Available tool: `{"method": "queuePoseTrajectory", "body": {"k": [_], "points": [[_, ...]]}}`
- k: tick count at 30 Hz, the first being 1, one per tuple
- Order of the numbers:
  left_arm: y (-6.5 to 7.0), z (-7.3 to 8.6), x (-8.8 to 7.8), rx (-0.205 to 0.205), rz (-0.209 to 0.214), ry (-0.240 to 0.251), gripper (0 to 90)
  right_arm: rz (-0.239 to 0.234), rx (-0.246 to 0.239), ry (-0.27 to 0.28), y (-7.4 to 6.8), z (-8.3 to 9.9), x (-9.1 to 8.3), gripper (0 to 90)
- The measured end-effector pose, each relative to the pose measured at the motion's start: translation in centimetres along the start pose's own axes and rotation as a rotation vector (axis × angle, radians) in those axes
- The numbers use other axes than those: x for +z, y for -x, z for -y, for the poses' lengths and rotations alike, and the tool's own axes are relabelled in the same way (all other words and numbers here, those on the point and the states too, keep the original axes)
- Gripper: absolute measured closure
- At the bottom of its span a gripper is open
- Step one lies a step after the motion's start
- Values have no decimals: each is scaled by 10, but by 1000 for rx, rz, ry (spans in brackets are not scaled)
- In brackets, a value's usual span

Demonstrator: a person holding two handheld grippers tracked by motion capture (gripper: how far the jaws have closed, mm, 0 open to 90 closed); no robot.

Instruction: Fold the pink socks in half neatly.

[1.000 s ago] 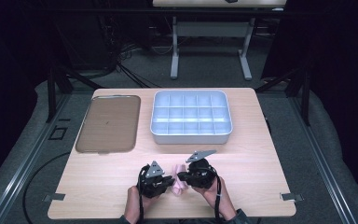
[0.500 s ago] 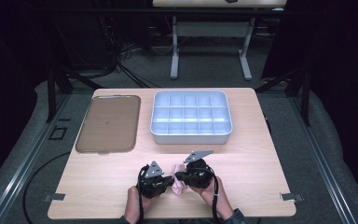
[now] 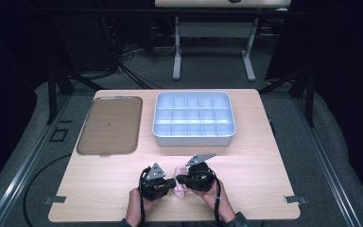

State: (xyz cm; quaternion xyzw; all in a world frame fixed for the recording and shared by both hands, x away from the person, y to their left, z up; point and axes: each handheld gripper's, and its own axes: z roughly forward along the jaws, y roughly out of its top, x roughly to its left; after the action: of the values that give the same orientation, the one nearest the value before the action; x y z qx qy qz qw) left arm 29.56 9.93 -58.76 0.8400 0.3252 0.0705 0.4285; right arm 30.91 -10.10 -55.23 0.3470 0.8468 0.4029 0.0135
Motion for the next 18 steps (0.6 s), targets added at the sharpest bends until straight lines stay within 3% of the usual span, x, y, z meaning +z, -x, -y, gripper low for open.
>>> {"method": "queuePoseTrajectory", "body": {"k": [8,14,18], "points": [[-1,0,0,-3,6,-1,832,-31,11,14,1,0,3,889],[-4,1,-1,-14,42,4,801,-41,25,16,6,4,4,889],[-5,0,-8,-21,61,-2,659,-37,40,19,11,8,2,889]]}}
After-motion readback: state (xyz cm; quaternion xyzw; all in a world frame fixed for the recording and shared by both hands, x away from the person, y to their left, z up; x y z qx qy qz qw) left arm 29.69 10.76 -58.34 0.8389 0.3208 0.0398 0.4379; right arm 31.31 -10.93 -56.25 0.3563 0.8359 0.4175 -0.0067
